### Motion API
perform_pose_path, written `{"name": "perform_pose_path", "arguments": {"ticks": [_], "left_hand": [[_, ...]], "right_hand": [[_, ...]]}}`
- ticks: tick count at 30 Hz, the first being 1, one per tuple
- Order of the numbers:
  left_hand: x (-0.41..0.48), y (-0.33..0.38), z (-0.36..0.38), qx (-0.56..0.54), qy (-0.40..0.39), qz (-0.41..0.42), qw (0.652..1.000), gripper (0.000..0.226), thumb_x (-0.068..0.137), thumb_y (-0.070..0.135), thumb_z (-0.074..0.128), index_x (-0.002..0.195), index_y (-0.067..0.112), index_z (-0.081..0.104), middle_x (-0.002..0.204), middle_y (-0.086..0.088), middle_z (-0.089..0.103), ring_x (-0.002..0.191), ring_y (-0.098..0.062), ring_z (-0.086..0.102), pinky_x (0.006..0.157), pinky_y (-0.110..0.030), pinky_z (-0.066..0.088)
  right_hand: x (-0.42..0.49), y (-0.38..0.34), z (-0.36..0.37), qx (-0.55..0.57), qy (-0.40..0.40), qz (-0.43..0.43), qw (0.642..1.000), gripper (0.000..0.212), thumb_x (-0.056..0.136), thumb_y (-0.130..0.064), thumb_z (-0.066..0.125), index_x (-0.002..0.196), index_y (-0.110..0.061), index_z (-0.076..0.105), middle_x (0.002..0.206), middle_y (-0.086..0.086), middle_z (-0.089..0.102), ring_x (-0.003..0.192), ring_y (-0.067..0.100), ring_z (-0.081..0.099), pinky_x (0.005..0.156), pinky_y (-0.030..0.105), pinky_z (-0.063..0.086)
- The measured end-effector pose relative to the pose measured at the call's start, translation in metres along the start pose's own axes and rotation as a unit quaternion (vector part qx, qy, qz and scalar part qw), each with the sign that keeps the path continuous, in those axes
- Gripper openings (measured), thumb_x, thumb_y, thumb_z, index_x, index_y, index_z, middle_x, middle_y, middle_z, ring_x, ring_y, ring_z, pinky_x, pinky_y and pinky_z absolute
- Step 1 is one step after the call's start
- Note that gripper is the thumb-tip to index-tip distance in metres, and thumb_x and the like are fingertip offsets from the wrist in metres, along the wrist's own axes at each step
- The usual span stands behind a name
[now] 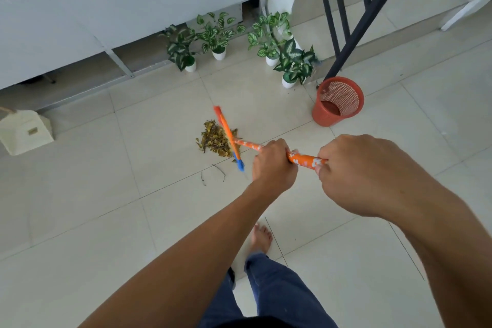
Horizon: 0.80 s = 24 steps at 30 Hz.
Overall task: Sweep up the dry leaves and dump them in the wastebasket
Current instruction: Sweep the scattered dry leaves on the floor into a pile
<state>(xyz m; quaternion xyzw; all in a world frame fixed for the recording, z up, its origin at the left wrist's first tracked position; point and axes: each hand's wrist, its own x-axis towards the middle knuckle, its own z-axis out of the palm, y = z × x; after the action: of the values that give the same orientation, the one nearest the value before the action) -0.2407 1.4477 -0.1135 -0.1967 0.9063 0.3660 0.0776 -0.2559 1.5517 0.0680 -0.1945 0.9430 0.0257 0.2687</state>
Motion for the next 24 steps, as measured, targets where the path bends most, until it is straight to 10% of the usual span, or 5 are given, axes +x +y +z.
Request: {"name": "perform_pose_path", "arguments": {"ticks": [12, 24], "left_hand": [[-0.054, -0.103, -0.008, -0.045, 0.119, -0.300, 0.945, 0.023, 0.096, 0.034, 0.047, 0.087, 0.014, 0.052, 0.095, -0.007, 0.060, 0.082, -0.027, 0.056, 0.065, -0.035, 0.037], [0.006, -0.057, 0.024, -0.206, 0.175, -0.331, 0.904, 0.011, 0.090, 0.030, 0.050, 0.087, 0.020, 0.051, 0.097, -0.001, 0.061, 0.086, -0.025, 0.057, 0.071, -0.037, 0.049]], "right_hand": [[0.053, -0.082, 0.057, -0.053, -0.093, -0.174, 0.979, 0.019, 0.089, -0.019, 0.053, 0.071, -0.018, 0.049, 0.071, 0.002, 0.051, 0.057, 0.018, 0.044, 0.048, 0.028, 0.028], [0.070, -0.074, 0.020, -0.166, -0.027, -0.179, 0.969, 0.009, 0.092, -0.020, 0.054, 0.083, -0.019, 0.052, 0.068, 0.001, 0.040, 0.066, 0.026, 0.044, 0.051, 0.029, 0.030]]}}
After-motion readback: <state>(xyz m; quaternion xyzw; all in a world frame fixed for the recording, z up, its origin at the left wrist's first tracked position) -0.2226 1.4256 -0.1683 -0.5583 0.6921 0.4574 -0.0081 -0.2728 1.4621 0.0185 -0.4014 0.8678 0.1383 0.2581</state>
